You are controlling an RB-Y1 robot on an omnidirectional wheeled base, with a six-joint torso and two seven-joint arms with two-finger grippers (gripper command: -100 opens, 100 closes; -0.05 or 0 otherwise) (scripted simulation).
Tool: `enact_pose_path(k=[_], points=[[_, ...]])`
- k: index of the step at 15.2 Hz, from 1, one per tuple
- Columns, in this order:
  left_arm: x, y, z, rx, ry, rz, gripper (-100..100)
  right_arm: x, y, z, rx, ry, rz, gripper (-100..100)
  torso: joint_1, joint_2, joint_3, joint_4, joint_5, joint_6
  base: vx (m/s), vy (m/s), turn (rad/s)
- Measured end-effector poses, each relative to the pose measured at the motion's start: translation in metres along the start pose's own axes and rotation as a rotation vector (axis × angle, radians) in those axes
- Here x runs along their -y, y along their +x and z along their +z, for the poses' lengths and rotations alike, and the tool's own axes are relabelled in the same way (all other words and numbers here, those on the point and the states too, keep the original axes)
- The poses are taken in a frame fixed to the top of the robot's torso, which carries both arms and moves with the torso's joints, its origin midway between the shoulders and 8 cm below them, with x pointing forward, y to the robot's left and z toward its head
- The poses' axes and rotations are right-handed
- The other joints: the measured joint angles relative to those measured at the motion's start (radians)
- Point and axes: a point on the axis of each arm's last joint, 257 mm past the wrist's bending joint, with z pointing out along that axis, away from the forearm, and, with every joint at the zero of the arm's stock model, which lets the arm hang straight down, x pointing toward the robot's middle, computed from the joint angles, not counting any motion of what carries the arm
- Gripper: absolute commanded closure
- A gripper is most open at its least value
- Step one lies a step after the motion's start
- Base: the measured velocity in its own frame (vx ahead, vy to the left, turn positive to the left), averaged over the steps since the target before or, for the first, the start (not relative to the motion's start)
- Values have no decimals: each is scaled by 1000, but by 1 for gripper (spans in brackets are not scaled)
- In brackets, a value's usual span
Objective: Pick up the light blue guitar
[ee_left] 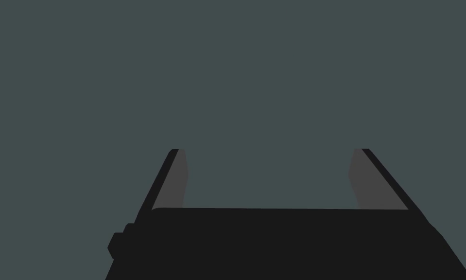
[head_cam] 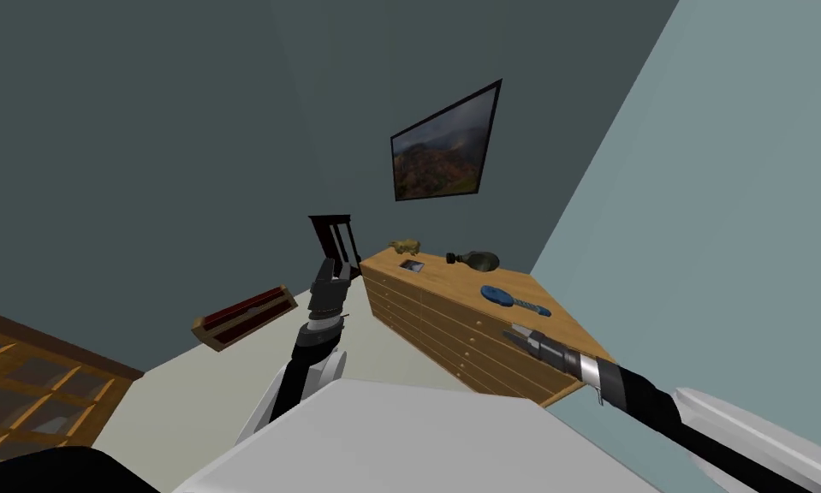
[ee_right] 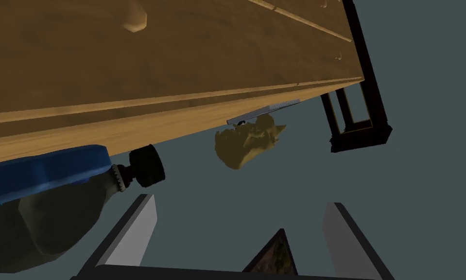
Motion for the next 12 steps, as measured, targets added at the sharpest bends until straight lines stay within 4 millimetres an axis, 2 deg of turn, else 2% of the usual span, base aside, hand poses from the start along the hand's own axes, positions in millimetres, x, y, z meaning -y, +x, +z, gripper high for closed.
enact_pose_path(k=[12], points=[[0,0,0,0,0,0,0,77,28,-64,-326,106,-219,-100,-1,-2,-1,0,0,0,24,-2,145]])
